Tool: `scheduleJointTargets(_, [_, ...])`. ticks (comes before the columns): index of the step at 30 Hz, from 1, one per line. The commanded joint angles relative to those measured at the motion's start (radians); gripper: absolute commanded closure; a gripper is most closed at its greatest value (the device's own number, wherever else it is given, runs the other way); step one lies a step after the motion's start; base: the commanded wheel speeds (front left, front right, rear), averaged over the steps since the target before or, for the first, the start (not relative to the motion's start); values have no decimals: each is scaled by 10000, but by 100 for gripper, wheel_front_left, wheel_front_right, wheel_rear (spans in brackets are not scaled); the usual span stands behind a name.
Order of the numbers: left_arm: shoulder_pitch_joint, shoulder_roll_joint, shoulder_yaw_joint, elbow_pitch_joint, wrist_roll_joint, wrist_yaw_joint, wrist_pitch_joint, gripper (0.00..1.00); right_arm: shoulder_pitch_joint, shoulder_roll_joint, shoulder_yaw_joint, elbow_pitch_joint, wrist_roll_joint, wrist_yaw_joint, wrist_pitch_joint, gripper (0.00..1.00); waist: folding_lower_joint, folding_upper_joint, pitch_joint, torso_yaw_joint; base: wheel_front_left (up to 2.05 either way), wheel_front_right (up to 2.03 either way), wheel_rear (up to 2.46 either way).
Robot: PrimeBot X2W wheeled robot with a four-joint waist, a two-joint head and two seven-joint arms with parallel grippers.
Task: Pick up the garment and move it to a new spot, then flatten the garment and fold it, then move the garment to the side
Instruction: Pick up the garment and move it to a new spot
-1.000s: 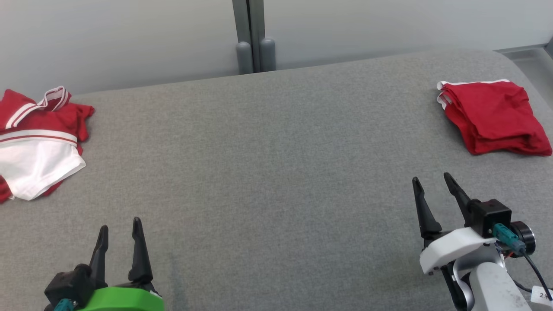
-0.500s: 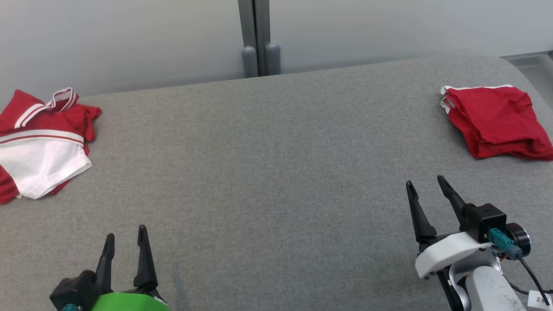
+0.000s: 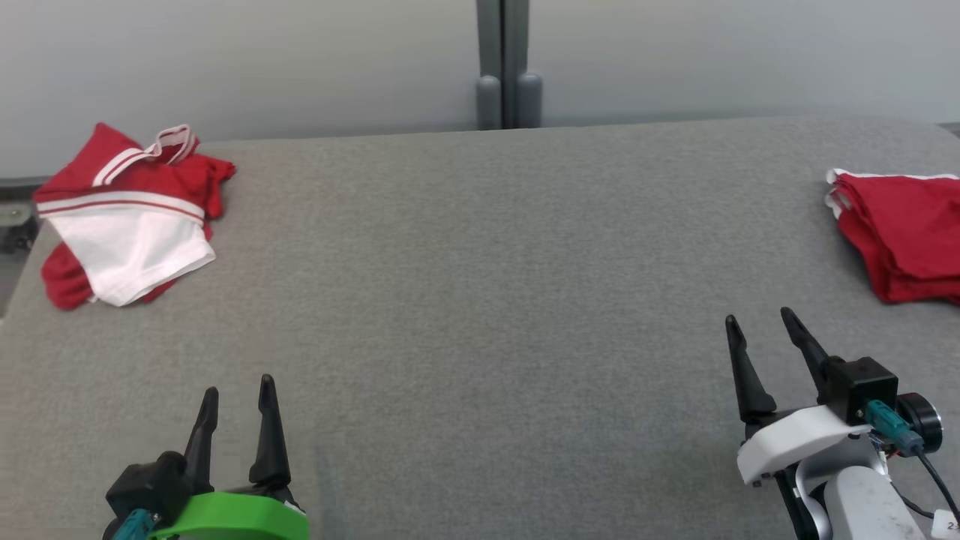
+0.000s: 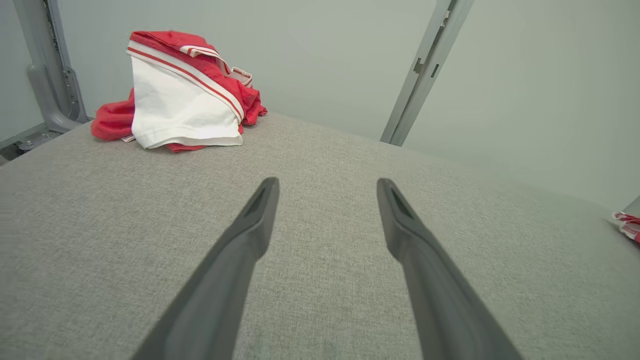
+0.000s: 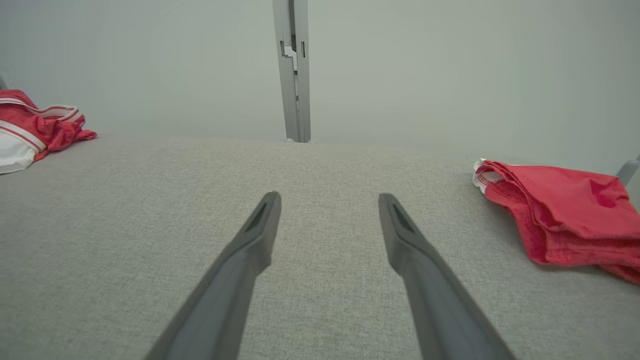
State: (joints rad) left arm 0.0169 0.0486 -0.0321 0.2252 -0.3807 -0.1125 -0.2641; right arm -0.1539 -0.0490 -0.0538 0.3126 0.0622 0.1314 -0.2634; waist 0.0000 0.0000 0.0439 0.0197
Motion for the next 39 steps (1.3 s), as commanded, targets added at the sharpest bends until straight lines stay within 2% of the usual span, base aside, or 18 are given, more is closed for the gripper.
scheduleJointTargets(1, [-106,42,33,-32,-20,54,-1,0,46,-26,-78,-80,-84,-15,-16,0,0,0,81,1150,0,0,0])
scheduleJointTargets(9, [-59,36,110,-64,-27,57,-1,0,-81,-32,-192,-73,-164,-15,-16,0,0,0,166,2983,0,0,0])
scheduleJointTargets(17, [1,35,98,-31,28,-9,-1,0,-6,-35,164,68,29,-15,-16,0,0,0,58,3862,0,0,0])
scheduleJointTargets(24, [88,35,181,-137,45,-7,-1,0,-108,-38,501,119,-24,-15,-16,0,0,0,187,3886,0,0,0])
scheduleJointTargets(32, [-563,81,700,-560,427,-2,-1,0,-448,-41,528,-10,-475,-15,-16,0,0,0,603,3390,0,0,0])
scheduleJointTargets(37, [-1958,651,1248,-764,678,-98,0,0,-775,-39,529,-165,-843,-15,-16,0,0,0,1122,2944,0,0,0])
scheduleJointTargets(39, [-2750,1154,1415,-797,777,-110,2,0,-948,-42,565,-270,-971,-15,-17,0,0,0,1406,2720,0,0,0])
